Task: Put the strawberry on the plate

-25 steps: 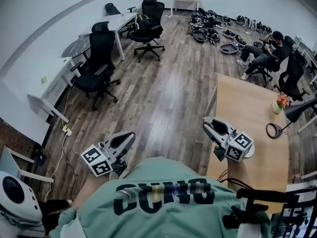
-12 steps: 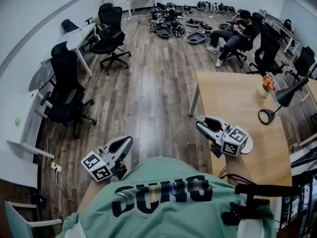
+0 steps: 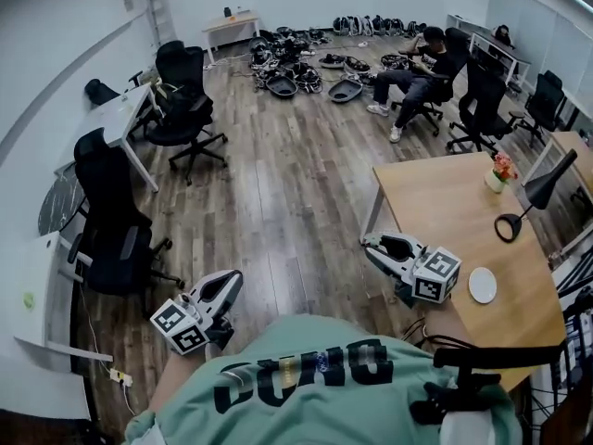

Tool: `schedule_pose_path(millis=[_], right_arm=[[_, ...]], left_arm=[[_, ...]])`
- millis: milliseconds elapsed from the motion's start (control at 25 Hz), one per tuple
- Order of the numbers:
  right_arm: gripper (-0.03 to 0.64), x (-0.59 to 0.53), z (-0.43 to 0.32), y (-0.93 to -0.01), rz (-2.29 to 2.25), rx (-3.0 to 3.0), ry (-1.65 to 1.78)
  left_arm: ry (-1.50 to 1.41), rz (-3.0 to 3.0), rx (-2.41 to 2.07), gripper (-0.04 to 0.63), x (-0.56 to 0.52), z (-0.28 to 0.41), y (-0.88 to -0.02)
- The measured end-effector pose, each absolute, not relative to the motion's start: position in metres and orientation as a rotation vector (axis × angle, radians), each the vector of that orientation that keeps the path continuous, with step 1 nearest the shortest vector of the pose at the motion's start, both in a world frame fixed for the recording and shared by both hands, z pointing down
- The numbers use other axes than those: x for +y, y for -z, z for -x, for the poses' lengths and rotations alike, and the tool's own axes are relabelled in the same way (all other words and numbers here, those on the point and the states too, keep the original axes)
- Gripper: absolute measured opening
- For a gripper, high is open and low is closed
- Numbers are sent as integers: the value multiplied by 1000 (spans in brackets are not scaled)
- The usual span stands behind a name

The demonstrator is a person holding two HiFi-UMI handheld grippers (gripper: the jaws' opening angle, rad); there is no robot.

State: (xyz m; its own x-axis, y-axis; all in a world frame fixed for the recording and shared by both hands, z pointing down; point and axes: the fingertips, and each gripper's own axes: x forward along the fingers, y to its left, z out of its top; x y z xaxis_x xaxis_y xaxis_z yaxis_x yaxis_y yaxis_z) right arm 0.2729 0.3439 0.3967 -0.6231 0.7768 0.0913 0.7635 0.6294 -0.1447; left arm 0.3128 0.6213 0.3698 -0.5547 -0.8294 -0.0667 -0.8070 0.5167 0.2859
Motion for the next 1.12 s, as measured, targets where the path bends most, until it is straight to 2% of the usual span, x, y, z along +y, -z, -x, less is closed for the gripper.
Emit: schedule_pose_path(millis=[360,640,800,1120], right_arm=[[141,327,-161,-411,1255,-2687,-162],[141,280,-21,-403,1372,-2643,-133],[141,250,49,-396,1434,-2630,-120],[141,214,135,-414,1400,-2622,-171]], left_arm=[[485,-1451,-2590,5,602,-203,-394],[395,-1434,-2650,5,537,-85,-367],[452,-1376,-2689,5,508,-28,-365],[465,-1395,-2612,5,466,73,-384]])
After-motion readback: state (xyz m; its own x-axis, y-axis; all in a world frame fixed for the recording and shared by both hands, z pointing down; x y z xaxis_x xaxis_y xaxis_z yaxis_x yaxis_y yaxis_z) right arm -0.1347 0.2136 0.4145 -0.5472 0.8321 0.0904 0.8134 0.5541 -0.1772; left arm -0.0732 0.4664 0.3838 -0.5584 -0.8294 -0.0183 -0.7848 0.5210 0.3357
